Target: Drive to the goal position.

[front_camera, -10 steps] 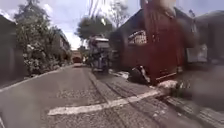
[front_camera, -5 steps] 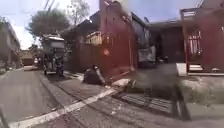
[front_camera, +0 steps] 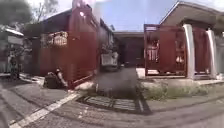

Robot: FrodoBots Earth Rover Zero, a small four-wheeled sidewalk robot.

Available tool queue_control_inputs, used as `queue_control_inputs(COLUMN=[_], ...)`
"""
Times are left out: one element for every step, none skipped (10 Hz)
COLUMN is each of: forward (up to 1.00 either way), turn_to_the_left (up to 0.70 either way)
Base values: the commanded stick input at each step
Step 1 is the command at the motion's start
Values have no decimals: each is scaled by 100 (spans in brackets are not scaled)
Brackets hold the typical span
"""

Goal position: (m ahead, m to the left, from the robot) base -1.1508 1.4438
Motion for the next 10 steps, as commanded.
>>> queue_control_inputs(forward=[0, 0, 0, 0, 0, 0, 0, 0, 0, 0], turn_to_the_left=[-45, -9, 0, 0, 0, 0, 0, 0, 0, 0])
